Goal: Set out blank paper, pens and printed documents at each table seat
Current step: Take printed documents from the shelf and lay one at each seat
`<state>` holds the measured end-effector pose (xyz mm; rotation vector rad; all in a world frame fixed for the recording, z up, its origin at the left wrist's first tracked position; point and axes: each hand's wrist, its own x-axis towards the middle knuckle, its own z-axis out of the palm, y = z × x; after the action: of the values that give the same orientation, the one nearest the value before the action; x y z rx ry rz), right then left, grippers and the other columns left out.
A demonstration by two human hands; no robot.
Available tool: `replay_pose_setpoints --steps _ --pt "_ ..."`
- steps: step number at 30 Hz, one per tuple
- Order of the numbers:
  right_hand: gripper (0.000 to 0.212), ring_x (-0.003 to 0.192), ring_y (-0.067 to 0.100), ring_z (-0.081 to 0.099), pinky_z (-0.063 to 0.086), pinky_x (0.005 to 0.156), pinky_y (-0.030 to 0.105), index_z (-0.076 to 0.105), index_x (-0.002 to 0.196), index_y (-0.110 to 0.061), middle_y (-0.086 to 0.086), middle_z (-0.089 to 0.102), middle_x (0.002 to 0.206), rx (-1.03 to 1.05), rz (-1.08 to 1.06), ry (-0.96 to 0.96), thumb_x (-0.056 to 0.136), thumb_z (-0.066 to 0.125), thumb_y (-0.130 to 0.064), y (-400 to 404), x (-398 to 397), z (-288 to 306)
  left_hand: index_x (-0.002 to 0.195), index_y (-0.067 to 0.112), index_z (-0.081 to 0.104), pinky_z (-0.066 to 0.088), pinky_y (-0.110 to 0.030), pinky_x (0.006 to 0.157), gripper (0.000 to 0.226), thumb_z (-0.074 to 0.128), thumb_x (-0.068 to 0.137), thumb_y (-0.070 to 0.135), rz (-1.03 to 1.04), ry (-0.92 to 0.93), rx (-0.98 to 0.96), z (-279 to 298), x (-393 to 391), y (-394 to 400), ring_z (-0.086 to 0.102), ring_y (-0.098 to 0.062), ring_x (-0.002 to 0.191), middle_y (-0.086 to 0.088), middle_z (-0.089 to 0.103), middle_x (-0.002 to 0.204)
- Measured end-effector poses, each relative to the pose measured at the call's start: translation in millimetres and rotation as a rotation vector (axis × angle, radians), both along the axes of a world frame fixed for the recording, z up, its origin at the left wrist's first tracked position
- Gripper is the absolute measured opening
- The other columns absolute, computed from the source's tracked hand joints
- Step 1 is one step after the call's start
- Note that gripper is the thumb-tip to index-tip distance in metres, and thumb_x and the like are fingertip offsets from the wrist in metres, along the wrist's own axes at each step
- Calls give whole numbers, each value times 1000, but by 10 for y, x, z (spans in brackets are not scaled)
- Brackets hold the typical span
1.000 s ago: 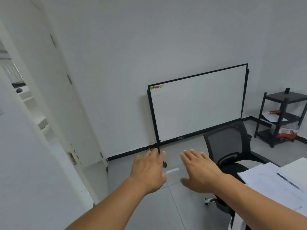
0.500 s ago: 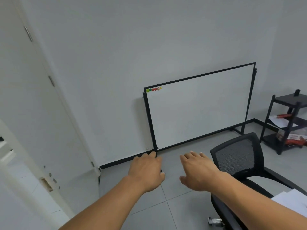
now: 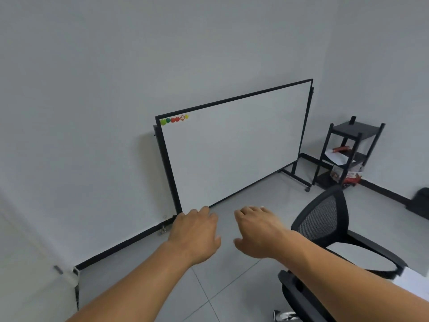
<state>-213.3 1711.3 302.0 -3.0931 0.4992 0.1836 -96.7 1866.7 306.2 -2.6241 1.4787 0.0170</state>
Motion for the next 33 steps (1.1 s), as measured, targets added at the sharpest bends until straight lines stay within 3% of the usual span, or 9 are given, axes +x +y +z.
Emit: replay_pose_setpoints --steps 8,15,27,33 --pt "40 119 29 58 45 109 44 54 123 -17 5 61 124 31 -206 -9 99 58 -48 -717 510 27 138 20 56 49 -43 89 46 48 105 52 -210 2 25 -43 891 -1014 59 -28 115 -3 56 132" --pt "41 118 27 59 46 108 43 54 122 -18 3 61 122 43 -405 -34 98 58 -52 -1992 843 -103 138 19 55 48 -43 90 46 49 105 51 -396 -14 36 -131 1317 -2542 59 -30 115 -4 56 133" --pt "45 122 27 58 45 112 45 54 127 -19 4 61 126 81 -580 -84 98 59 -53 -3890 1491 160 132 20 57 49 -43 88 41 51 102 46 -514 -52 54 205 2107 -4714 60 -29 111 -4 57 128" --pt "52 125 30 58 46 112 47 53 135 -16 7 61 132 86 -722 -50 99 59 -53 -4713 1602 -41 144 20 55 51 -44 95 51 49 105 53 -698 -52 69 -2 2280 -5869 60 -29 120 -4 57 136"
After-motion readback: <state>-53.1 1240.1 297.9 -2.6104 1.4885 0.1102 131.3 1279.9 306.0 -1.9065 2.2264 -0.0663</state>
